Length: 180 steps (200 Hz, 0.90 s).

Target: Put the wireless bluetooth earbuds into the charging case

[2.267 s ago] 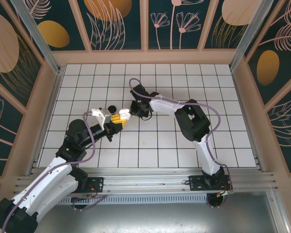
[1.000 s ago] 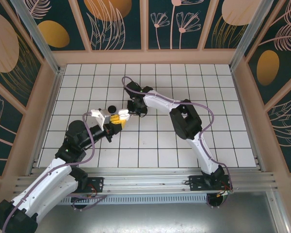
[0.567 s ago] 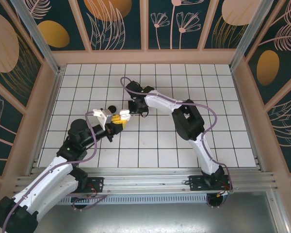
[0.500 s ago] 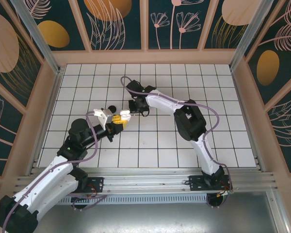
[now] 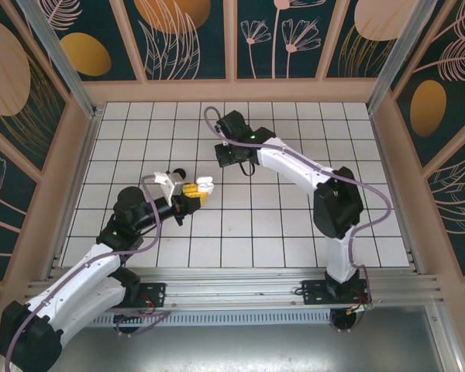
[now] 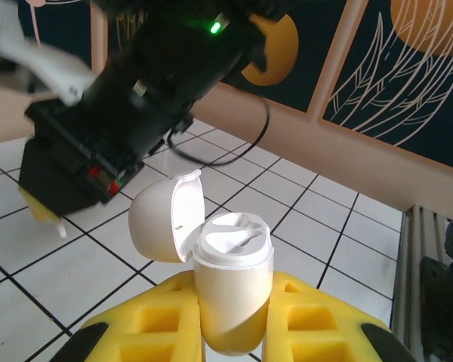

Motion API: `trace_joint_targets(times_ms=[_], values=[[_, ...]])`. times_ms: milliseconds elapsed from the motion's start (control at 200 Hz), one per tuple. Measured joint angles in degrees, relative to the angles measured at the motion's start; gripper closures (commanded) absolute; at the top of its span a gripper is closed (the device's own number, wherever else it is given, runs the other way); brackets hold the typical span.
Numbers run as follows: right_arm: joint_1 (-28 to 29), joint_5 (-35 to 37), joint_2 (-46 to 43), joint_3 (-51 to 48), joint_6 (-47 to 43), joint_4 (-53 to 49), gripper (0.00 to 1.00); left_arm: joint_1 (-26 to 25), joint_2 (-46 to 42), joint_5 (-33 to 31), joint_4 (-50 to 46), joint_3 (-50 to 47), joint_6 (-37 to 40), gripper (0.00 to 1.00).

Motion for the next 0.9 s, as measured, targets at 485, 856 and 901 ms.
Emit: trace_joint_targets(times_ms=[485, 856, 901], values=[[2.1, -0.6, -22.9, -11.6, -9.3, 8.0, 0.93, 0.0, 9.0, 5.9, 6.6, 2.0, -1.6, 1.0], [5.0, -9.6, -34.9, -21.2, -14.7, 16.9, 0.93, 0.0, 13.8, 10.7, 11.9, 4.9, -5.6, 1.0], [5.4, -10.7, -35.4, -21.4, -15.2, 17.4, 0.93, 0.0, 13.9, 11.0, 12.1, 5.3, -5.8, 1.0]])
